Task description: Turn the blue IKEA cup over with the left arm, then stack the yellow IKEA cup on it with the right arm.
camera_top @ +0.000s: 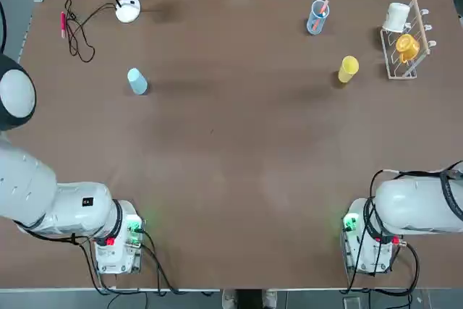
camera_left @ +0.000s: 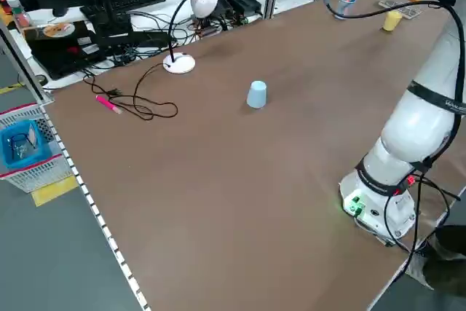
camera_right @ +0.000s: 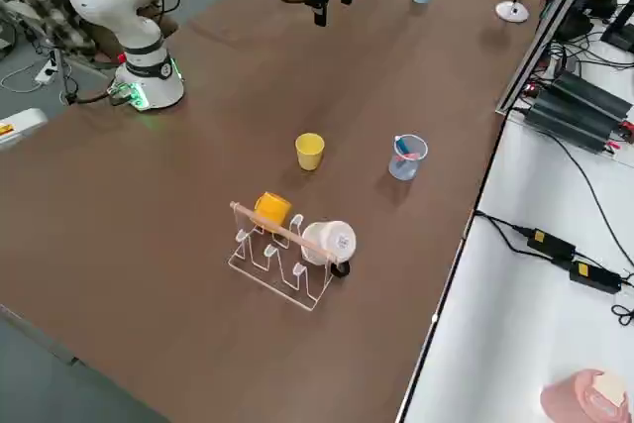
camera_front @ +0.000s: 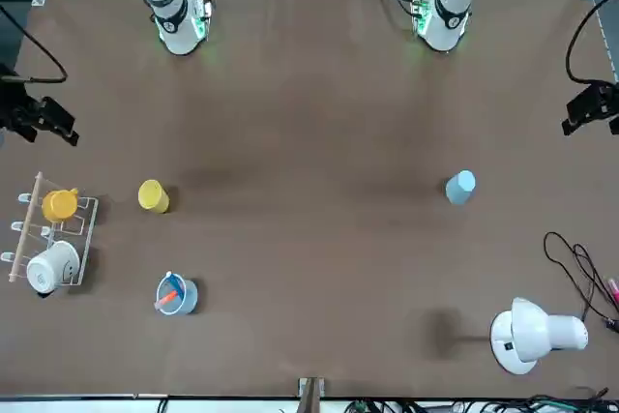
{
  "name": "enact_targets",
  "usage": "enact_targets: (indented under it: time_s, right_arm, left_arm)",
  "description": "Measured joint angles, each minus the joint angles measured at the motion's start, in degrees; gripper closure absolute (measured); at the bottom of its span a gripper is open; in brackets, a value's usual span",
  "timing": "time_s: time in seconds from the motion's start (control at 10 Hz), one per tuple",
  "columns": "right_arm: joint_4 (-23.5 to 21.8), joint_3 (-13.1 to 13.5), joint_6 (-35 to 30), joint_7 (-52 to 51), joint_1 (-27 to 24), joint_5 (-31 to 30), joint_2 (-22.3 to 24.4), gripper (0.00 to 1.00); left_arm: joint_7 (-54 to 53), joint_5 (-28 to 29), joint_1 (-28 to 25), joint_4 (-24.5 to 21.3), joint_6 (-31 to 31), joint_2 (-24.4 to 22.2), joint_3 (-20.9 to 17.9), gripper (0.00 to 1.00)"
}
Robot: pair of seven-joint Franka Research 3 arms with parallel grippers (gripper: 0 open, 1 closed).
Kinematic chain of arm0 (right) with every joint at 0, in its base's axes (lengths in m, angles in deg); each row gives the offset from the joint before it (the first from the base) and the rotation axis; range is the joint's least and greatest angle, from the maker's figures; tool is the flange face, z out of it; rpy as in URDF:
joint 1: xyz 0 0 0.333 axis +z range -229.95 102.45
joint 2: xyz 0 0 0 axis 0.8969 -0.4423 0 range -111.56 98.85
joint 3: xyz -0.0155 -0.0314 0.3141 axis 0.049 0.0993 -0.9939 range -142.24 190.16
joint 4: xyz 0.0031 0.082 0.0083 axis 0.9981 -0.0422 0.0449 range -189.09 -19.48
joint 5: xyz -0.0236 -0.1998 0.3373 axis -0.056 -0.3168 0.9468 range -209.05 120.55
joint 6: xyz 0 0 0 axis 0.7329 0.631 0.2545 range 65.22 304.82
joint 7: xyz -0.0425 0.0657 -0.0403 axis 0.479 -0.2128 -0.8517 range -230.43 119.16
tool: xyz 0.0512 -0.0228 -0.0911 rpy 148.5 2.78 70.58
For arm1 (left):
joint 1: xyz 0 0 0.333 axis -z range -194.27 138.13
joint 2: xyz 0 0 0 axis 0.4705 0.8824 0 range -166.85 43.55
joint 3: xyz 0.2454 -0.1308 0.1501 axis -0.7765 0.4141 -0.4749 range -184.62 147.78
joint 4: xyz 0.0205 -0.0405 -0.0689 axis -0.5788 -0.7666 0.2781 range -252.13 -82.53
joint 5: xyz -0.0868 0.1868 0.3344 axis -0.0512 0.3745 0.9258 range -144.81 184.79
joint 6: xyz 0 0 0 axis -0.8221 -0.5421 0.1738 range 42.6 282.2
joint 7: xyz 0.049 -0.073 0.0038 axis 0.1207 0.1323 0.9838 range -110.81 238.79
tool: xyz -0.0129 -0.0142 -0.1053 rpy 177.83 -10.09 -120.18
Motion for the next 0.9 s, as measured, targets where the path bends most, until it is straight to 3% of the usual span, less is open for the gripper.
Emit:
enact_targets:
  time_s: [0.2, 0.5, 0.7, 0.9]
  right_arm:
    - [0.0, 0.0, 0.0, 0.0, 0.0, 0.0, 0.0, 0.0]
    - [0.0, 0.0, -0.1, 0.0, 0.0, 0.0, 0.0, 0.0]
    - [0.0, -0.1, -0.1, 0.0, 0.0, 0.1, 0.0, 0.0]
    - [0.0, 0.0, -0.1, 0.0, 0.0, 0.1, 0.0, 0.0]
  left_arm:
    - [-4.2, -1.5, 0.0, 0.0, 0.0, 0.0, 0.0, 0.01]
    - [-20.7, -1.6, -0.4, -0.1, -0.1, 0.0, -0.3, 0.01]
    - [-33.1, -2.3, -3.7, -1.2, -1.0, 0.2, -0.4, 0.01]
    - [-44.3, -6.7, -8.1, -3.5, -1.3, 0.4, -0.5, 0.01]
